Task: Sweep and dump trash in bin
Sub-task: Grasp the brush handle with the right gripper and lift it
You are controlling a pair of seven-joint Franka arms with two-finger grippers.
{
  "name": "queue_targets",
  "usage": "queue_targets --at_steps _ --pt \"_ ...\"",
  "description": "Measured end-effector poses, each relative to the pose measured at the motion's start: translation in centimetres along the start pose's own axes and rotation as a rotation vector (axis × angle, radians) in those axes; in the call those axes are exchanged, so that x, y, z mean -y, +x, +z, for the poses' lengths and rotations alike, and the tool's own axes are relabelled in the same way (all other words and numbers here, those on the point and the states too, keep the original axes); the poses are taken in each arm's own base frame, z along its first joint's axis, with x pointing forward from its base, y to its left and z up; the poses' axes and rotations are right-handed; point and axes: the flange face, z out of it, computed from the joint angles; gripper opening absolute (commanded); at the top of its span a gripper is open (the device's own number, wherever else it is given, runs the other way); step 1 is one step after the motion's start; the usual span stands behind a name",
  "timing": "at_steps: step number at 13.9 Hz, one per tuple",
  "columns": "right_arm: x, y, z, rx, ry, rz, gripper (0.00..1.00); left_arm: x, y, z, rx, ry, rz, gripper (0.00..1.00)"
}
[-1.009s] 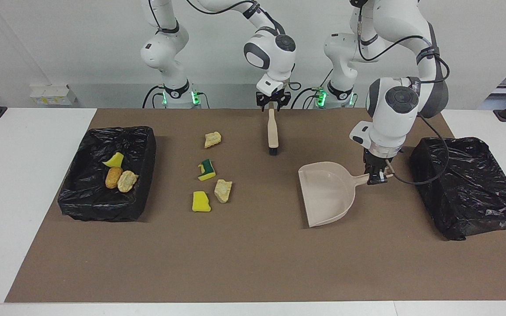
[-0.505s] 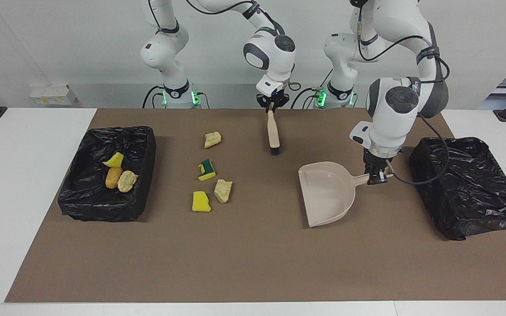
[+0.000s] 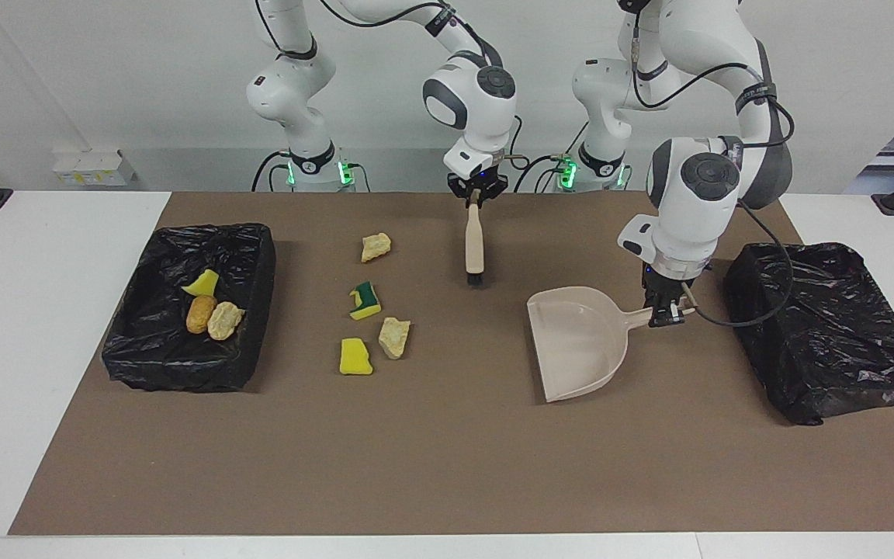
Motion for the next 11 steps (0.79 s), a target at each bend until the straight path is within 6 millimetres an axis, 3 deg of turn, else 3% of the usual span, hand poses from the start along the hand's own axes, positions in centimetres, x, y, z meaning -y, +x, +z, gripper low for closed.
queue_targets --at_steps 4,6,8,11 --pt "-8.2 8.8 -5.8 -0.058 -0.01 0.067 0.0 0.1 0.9 0.1 -0.008 0.019 0.001 0.0" --pt "-11.3 12.1 -7.3 -0.11 -0.033 0.096 0.0 -0.2 2.6 0.5 -0.01 0.012 -0.014 0.0" --pt "-14.6 15.5 -7.2 -0.122 -0.061 0.067 0.0 -0.9 5.6 0.8 -0.017 0.003 -0.033 0.0" --pt "-21.4 20.2 -5.4 -0.079 -0.091 -0.029 0.0 -2.3 10.0 1.0 -0.054 -0.02 -0.11 0.0"
